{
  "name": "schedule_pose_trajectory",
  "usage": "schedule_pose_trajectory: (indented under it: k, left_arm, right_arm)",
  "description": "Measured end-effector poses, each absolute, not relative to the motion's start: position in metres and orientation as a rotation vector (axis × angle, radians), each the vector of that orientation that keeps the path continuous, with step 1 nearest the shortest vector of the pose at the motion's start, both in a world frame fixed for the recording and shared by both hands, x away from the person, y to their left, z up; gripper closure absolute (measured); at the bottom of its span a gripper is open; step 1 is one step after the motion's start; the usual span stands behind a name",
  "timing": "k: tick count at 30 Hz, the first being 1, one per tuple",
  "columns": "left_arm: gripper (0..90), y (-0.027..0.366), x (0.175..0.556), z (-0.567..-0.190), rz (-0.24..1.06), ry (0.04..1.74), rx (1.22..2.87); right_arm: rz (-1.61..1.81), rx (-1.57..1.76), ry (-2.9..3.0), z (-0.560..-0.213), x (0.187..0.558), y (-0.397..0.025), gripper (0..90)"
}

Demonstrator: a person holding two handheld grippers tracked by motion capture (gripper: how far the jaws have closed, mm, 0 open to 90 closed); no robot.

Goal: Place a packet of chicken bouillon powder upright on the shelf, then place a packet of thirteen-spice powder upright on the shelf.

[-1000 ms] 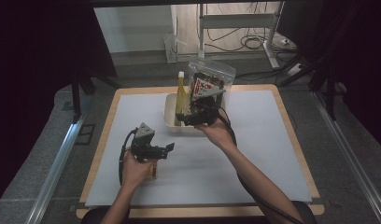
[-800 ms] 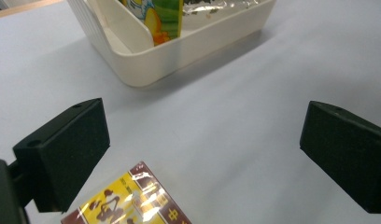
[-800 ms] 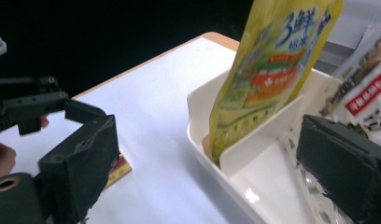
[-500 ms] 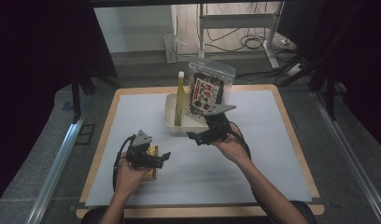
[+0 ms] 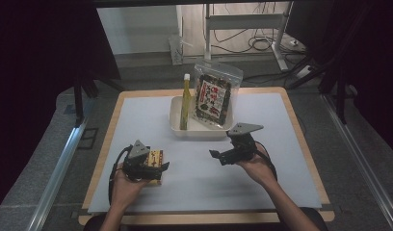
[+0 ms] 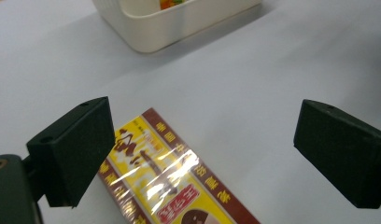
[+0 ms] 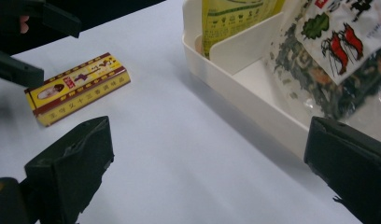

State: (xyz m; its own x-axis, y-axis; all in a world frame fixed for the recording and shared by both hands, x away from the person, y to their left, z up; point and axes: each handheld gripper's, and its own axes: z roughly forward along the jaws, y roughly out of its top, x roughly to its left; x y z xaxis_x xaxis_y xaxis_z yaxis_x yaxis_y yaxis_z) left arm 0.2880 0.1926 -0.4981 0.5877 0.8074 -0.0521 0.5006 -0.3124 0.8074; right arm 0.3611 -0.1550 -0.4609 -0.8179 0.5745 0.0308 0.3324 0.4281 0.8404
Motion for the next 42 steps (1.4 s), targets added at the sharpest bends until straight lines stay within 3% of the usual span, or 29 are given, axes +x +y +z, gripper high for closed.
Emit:
schedule_pose_trajectory:
  k: [12, 15, 16, 20, 27, 34, 42]
  left_arm:
    - [8.3, 0.201, 0.286, -0.499, 0.507, 1.067, 1.992]
    - [13.8, 0.208, 0.286, -0.499, 0.514, 1.076, 1.986]
    - [16.9, 0.212, 0.285, -0.499, 0.509, 1.083, 1.983]
    - [45.9, 0.232, 0.28, -0.501, 0.484, 1.124, 1.981]
    - [88.9, 0.27, 0.269, -0.515, 0.408, 1.271, 2.005]
    - [89.8, 0.256, 0.278, -0.533, 0.264, 1.32, 2.125]
    - [89.8, 0.228, 0.284, -0.531, 0.268, 1.275, 2.172]
  right_arm:
    - [1.263, 0.813, 2.411, -0.487, 0.341, -0.186, 2.1]
    - [1.244, 0.837, 2.413, -0.492, 0.34, -0.194, 2.2]
    - [1.241, 0.844, 2.411, -0.493, 0.34, -0.197, 2.2]
    - [1.232, 0.867, 2.401, -0.494, 0.34, -0.202, 2.8]
    - [1.208, 0.857, 2.418, -0.496, 0.34, -0.2, 3.1]
    - [1.193, 0.858, 2.421, -0.496, 0.341, -0.201, 3.4]
    - [1.19, 0.871, 2.437, -0.498, 0.342, -0.201, 3.8]
